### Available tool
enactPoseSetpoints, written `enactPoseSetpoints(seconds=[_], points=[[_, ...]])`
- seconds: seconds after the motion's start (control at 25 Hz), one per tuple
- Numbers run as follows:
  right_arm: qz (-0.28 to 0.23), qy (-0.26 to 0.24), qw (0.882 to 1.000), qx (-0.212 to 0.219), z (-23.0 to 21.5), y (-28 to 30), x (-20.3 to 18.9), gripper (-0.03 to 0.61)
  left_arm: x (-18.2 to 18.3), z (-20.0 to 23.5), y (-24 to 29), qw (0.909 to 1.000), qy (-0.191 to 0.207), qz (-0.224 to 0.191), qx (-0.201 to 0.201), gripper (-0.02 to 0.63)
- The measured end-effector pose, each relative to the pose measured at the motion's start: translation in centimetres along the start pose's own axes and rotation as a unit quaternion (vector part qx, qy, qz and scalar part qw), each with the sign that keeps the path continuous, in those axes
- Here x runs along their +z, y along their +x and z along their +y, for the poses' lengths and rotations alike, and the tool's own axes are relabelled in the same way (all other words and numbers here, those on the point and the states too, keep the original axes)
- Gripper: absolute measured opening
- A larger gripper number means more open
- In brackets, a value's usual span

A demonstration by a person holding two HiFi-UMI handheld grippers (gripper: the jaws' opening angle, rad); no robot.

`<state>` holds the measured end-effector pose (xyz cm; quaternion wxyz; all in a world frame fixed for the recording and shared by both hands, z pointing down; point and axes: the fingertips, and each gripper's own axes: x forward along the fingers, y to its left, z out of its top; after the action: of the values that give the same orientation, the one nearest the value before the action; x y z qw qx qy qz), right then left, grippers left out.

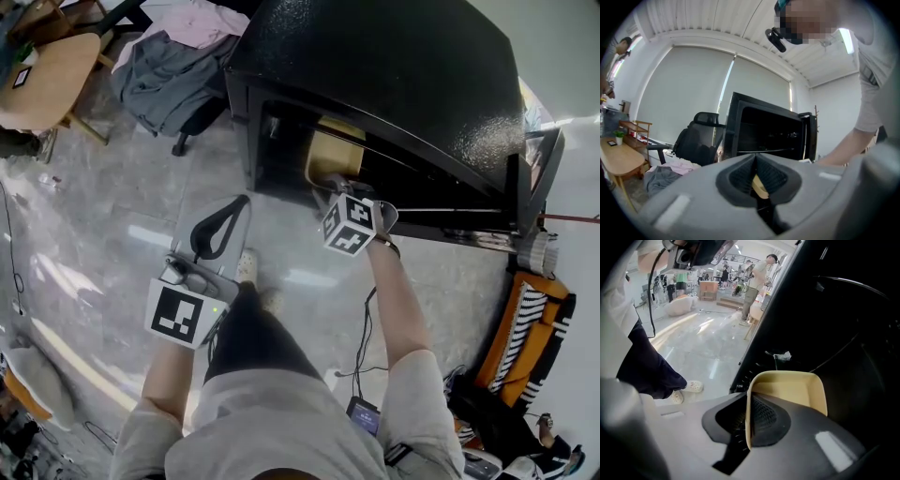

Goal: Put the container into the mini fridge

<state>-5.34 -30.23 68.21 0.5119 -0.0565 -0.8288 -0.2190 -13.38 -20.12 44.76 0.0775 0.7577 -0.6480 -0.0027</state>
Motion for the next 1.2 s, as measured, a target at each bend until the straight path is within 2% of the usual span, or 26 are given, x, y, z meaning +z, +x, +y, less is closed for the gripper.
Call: enactPoseSetpoints(seconds=[0.56,0.88,1.2], points=[[0.017,-0.03,0.999,-0.041,-4.1,0.3,-0.5,0.054,-0.3,1.0,0.4,0.9999,-0.006,0.008,0.013,0.002],[0.032,-0.023,0.996,-0.081,-7.0,0.7,-1.4,0.067,-0.3,1.5,0.8,0.9998,-0.002,0.007,0.019,0.002],[0.035,-0.007,0.994,-0.103,-8.5,1.5,-1.6,0.066,-0.4,2.4,0.6,0.9996,0.0,0.01,0.027,0.002]])
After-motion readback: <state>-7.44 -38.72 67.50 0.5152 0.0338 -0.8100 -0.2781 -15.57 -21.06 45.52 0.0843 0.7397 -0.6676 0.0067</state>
